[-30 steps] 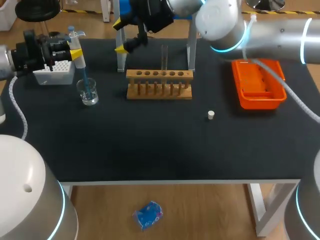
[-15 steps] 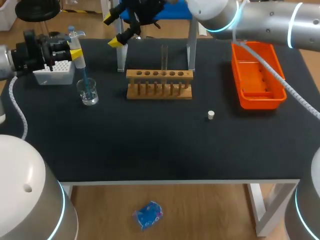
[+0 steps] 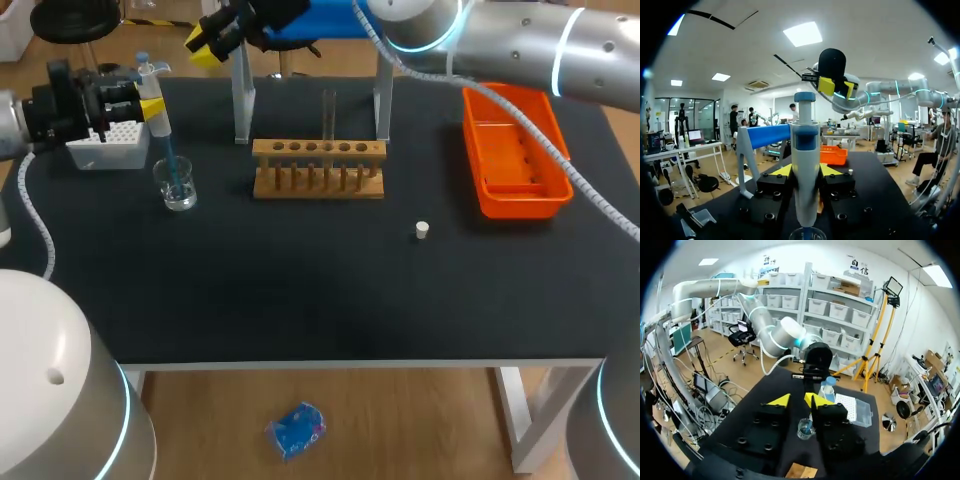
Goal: Invert the test tube, pick up the pipette, mount the tip to pipette, aspirate from beaker and dispense into the tube, eject the tip, return the pipette, and cap with the stopper.
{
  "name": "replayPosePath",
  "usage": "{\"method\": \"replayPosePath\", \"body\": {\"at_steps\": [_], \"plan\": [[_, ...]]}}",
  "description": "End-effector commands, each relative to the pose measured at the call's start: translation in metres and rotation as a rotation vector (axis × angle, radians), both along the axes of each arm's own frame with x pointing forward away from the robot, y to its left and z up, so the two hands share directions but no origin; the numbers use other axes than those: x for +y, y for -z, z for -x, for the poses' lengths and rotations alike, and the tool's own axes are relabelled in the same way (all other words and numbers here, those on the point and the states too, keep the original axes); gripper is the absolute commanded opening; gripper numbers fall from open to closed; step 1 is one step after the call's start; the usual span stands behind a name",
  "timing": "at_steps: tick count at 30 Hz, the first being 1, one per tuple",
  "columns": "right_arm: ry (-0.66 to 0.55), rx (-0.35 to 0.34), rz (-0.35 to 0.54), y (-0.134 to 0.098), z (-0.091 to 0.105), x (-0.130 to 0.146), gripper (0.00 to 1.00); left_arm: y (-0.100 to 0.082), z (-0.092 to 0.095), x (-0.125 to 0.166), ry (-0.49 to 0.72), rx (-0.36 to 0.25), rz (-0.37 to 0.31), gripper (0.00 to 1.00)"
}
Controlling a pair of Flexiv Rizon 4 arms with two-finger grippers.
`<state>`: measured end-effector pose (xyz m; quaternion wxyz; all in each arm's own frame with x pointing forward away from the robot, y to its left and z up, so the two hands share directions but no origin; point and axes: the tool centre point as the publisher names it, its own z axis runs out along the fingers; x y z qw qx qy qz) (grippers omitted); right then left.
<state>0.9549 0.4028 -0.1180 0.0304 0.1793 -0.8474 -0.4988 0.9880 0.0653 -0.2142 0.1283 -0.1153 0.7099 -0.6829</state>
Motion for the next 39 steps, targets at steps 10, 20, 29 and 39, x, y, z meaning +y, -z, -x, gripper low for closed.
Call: {"method": "replayPosePath", "body": {"at_steps": [10,20,29,39], "plan": [[0.013,-0.005,-0.008,-0.0036,-0.0032,0.0083,0.0,0.0001,-0.0004,0.0009,0.002,-0.001,0.001,0.0],[0.013,-0.005,-0.008,-0.0036,-0.0032,0.0083,0.0,0.0001,-0.0004,0.0009,0.002,-0.001,0.001,0.0],[0.013,-0.005,-0.008,-0.0036,-0.0032,0.0083,0.0,0.0001,-0.0004,0.0009,0.002,-0.001,0.001,0.0],[0.013,-0.005,-0.008,-0.0036,-0.0032,0.0083,0.0,0.0001,-0.0004,0.0009,0.002,-0.001,0.001,0.0]]}}
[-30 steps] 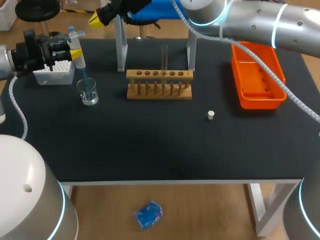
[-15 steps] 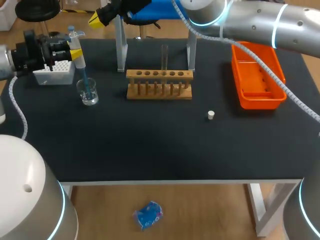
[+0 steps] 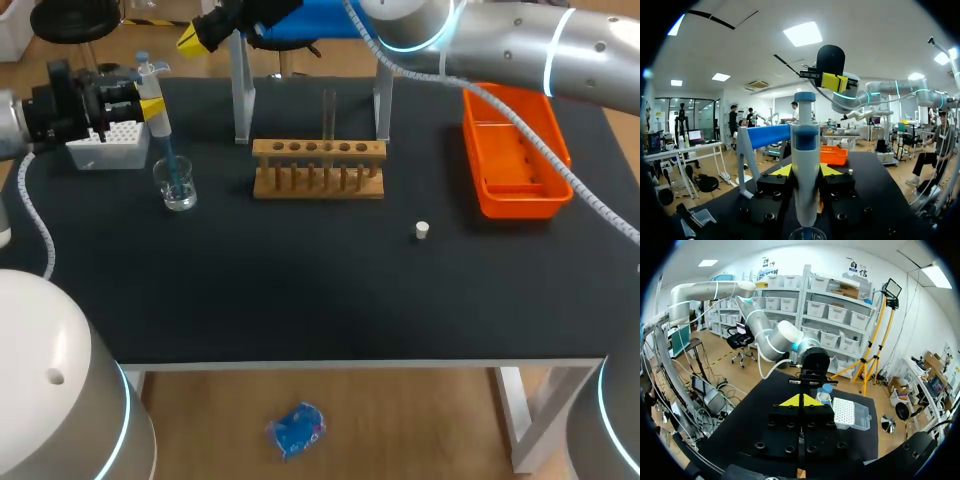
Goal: Invert the test tube, pick up the pipette, mount the tip to pipette, aspirate from beaker and dispense into the tube, eject the tip, return the pipette, and cap with the stopper.
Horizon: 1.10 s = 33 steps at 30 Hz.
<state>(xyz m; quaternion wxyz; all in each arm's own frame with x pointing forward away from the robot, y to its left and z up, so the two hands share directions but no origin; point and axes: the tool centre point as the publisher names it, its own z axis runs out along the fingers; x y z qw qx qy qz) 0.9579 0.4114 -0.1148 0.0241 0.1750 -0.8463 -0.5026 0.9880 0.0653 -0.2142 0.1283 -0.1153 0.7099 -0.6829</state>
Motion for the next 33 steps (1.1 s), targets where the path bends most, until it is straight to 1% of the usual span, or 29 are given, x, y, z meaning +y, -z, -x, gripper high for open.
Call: {"method": "replayPosePath", "body": {"at_steps": [1,9,18,21,22,24,28,33], "plan": [[0.0,0.0,0.002,0.0,0.0,0.0,0.0,0.0,0.0,0.001,0.002,-0.001,0.001,0.0],[0.002,0.012,-0.048,0.0,0.001,0.015,0.0,0.0,0.0,0.001,0.002,-0.001,0.001,0.0],[0.0,0.029,-0.076,-0.005,-0.004,0.031,0.0,0.0,0.0,0.001,0.002,-0.001,0.001,0.0],[0.0,0.037,-0.071,-0.007,-0.006,0.036,0.0,0.0,0.0,0.001,0.002,-0.001,0.001,0.0],[-0.001,0.046,-0.061,-0.007,-0.006,0.038,0.0,0.0,0.0,0.001,0.002,-0.001,0.001,0.0],[0.003,0.061,-0.068,-0.006,-0.008,0.041,0.0,0.0,0.0,0.001,0.002,-0.001,0.001,0.0],[-0.001,0.073,-0.061,-0.005,-0.011,0.048,0.0,0.0,0.0,0.001,0.002,-0.001,0.001,0.0],[0.002,0.123,-0.071,-0.003,-0.013,0.054,0.0,0.0,0.0,0.001,0.002,-0.001,0.001,0.0]]}}
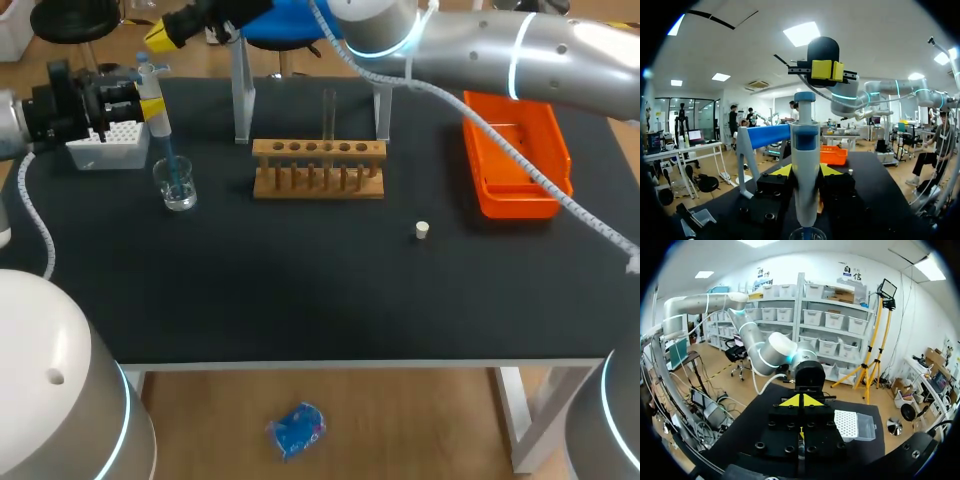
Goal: Invert the test tube, pick up the pipette, mount the tip to pipette, aspirate from beaker and dispense into the tube, eject the tip, return the pipette, and cap with the stopper.
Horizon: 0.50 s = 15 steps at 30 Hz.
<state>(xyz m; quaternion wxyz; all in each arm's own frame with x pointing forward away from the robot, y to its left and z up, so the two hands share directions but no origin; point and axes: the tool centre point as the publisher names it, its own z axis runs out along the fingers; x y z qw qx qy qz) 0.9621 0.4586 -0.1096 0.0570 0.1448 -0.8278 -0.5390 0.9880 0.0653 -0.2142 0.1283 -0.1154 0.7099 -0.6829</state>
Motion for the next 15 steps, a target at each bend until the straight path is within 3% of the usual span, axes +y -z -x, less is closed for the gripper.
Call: {"method": "replayPosePath", "body": {"at_steps": [1,15], "plan": [[-0.012,0.029,0.0,0.003,-0.009,0.0079,0.0,0.0001,-0.0004,0.0008,0.002,-0.001,0.001,0.0],[-0.004,0.055,0.018,0.0066,-0.0158,0.0134,0.0,0.0001,-0.0004,0.0008,0.002,-0.001,0.001,0.0]]}}
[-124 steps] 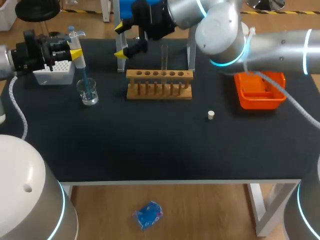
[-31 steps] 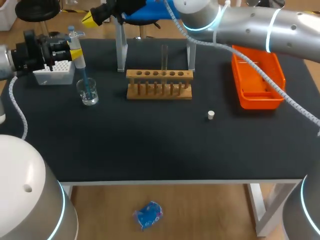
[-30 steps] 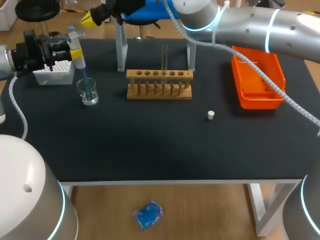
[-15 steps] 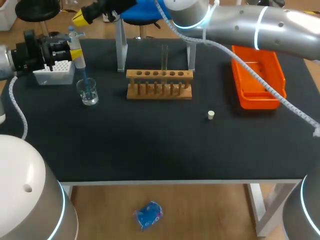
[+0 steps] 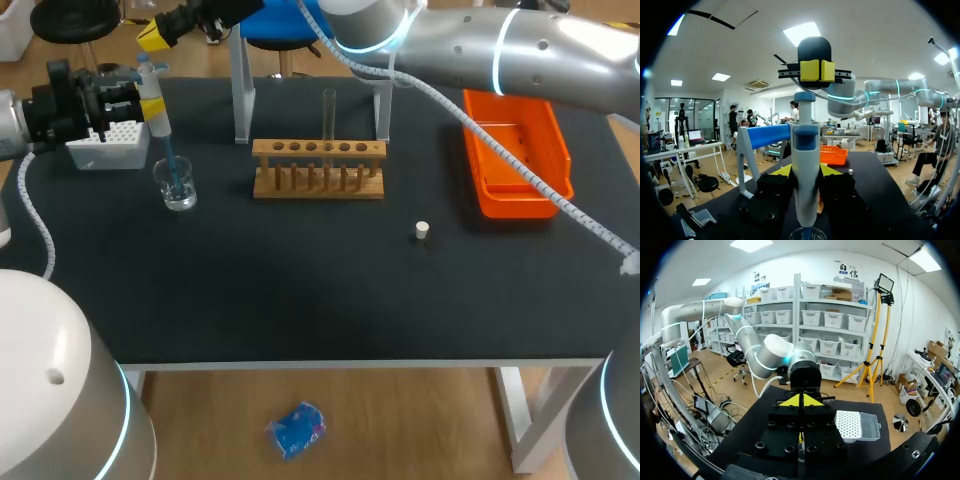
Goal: Invert the test tube, pick up the pipette, mount the tip to pipette, aspirate from beaker and dispense into the tube, eject the tip, return the pipette, and cap with the stopper.
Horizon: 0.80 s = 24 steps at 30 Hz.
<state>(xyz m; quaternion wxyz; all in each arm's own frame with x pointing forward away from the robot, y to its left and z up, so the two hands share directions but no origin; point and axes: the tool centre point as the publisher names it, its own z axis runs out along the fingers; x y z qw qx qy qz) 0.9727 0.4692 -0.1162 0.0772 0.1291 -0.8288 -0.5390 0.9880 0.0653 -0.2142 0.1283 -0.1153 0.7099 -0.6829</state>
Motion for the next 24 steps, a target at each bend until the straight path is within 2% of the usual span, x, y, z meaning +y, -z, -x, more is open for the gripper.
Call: {"method": "replayPosePath", "body": {"at_steps": [1,24], "plan": [[-0.009,0.006,0.009,0.001,-0.006,0.003,0.0,0.0,0.0,0.001,0.002,-0.001,0.001,0.0],[-0.012,0.029,0.012,0.014,-0.009,0.008,0.0,0.0,0.0,0.001,0.002,-0.001,0.001,0.0]]}}
